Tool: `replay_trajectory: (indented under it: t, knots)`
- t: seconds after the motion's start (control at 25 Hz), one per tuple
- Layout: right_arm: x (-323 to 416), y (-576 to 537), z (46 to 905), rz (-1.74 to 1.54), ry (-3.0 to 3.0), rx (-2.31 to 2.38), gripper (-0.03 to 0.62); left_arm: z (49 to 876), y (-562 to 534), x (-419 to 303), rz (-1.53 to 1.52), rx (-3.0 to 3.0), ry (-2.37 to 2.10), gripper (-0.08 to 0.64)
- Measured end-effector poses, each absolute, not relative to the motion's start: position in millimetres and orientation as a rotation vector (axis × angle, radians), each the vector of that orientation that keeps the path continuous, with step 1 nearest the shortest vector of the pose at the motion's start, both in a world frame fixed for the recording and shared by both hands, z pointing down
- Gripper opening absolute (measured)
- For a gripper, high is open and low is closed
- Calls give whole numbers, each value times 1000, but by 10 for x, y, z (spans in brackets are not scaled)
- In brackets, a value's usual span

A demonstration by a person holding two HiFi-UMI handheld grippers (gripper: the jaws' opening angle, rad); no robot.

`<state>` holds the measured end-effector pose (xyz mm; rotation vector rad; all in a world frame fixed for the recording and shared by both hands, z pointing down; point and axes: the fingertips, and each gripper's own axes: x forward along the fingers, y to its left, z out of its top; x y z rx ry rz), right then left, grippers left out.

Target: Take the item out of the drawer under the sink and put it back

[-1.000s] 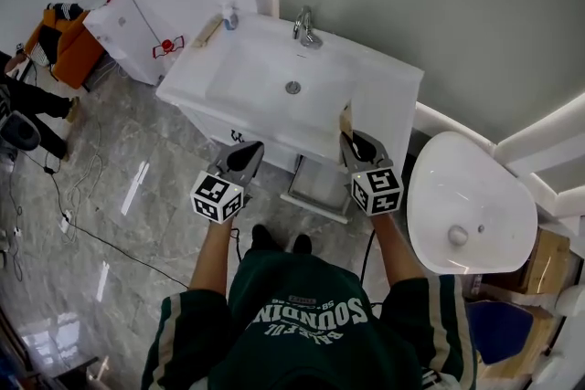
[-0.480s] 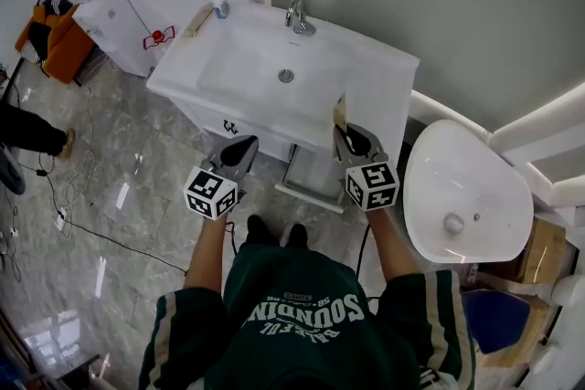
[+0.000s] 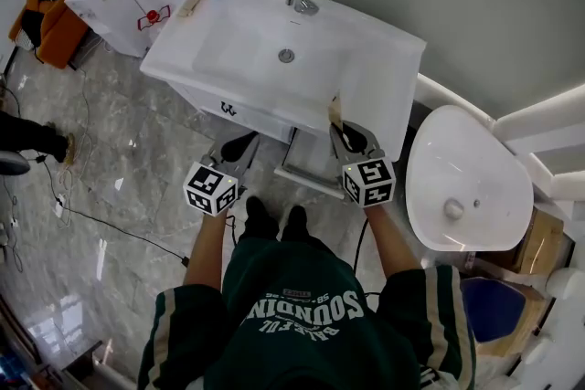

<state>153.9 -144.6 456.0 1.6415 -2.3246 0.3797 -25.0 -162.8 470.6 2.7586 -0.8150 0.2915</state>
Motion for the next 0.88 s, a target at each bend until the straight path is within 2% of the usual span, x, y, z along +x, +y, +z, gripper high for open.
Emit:
replay_trajectory:
  t: [0.88]
  knots:
    - [1278,-935,6705,623,-2084,1255,44,5928,-1303,-439,422,2535,-754,51]
